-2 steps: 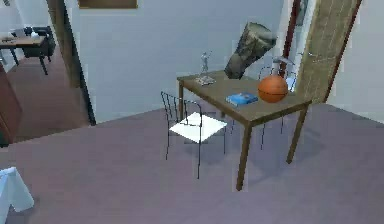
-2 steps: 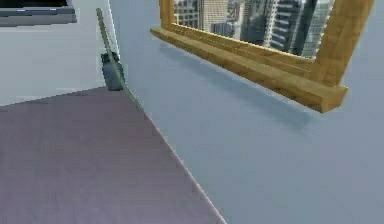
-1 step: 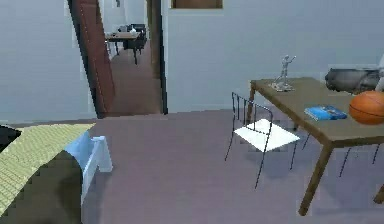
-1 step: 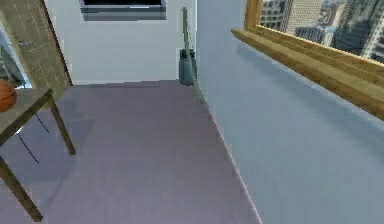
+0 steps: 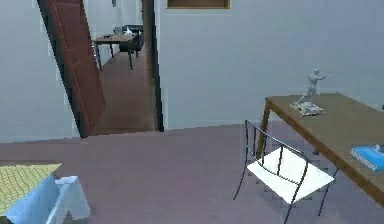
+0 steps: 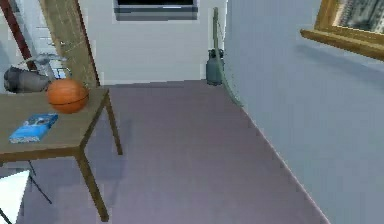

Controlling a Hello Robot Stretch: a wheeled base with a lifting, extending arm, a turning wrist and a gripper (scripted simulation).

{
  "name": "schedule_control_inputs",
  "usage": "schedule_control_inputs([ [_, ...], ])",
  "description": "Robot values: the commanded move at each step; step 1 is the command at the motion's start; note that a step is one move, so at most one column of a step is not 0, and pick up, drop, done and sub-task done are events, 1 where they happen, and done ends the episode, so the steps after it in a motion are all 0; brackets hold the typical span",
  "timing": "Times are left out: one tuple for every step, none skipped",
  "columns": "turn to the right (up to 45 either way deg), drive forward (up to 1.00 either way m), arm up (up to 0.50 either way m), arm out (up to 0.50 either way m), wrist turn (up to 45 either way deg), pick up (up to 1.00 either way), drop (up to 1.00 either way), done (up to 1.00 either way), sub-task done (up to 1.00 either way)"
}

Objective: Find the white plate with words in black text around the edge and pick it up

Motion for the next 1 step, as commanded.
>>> schedule_control_inputs([
  [-12.0,0.0,0.0,0.0,0.0,0.0,0.0,0.0,0.0],
])
